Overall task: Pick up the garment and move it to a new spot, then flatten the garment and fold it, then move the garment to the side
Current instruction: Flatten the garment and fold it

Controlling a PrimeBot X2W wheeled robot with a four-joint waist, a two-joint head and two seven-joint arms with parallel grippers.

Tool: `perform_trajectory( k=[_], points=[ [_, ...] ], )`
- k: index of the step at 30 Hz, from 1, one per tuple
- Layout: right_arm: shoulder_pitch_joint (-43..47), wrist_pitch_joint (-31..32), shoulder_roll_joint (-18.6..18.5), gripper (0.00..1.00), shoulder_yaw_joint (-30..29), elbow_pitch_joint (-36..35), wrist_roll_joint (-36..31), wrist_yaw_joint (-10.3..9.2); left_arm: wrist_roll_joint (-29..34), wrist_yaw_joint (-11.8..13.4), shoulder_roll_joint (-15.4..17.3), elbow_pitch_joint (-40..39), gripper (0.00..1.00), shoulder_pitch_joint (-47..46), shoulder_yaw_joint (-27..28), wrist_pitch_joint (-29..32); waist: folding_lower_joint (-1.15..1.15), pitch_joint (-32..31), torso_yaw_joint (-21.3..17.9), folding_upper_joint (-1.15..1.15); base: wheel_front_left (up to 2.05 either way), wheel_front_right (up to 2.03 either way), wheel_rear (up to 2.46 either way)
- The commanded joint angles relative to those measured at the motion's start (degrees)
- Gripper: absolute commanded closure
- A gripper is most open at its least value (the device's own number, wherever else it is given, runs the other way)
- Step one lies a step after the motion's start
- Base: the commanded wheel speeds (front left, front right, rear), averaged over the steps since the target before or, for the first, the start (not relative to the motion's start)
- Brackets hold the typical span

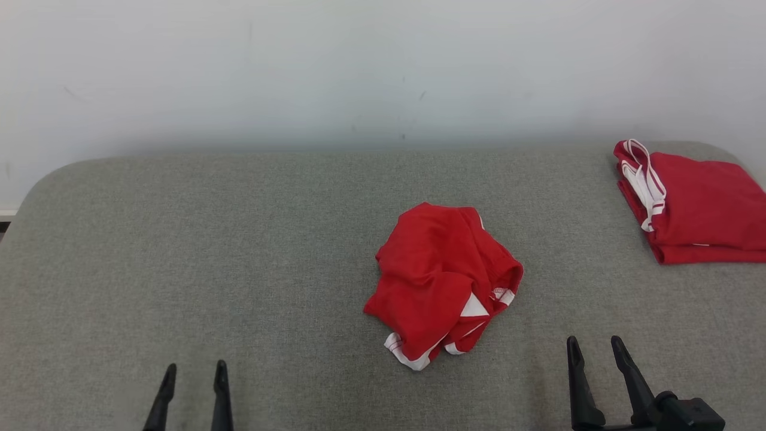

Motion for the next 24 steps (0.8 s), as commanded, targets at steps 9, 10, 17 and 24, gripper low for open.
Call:
perform_trajectory(
  k=[9, 10, 17, 24],
  points=[
    [-1.2, -0.3, 0.1, 0.0, 1.1, 0.2, 0.6, -0.15, -0.8, -1.2, -0.1, 4.9, 0.0, -3.8, -12.7, -0.2, 0.0, 1.4, -1.9, 0.0, 0.0, 0.0, 0.0],
    [-1.4, -0.3, 0.1, 0.0, 1.2, 0.2, 0.7, -0.15, -0.9, -1.3, -0.1, 6.1, 0.0, -4.6, -14.6, -0.2, 0.0, 1.7, -2.4, 0.0, 0.0, 0.0, 0.0],
    [-3.2, -0.3, 0.1, 0.0, 2.3, 0.3, 1.2, -0.15, -3.9, -1.5, 0.0, 13.9, 0.0, -10.4, -22.3, -0.2, 0.0, 4.1, -7.9, 0.0, 0.0, 0.0, 0.0],
    [-4.1, -0.3, 0.1, 0.0, 2.0, 0.4, 1.6, -0.15, -5.7, -1.5, 0.0, 20.9, 0.0, -15.6, -24.6, -0.2, 0.0, 6.4, -13.2, 0.0, 0.0, 0.0, 0.0]
  ],
)
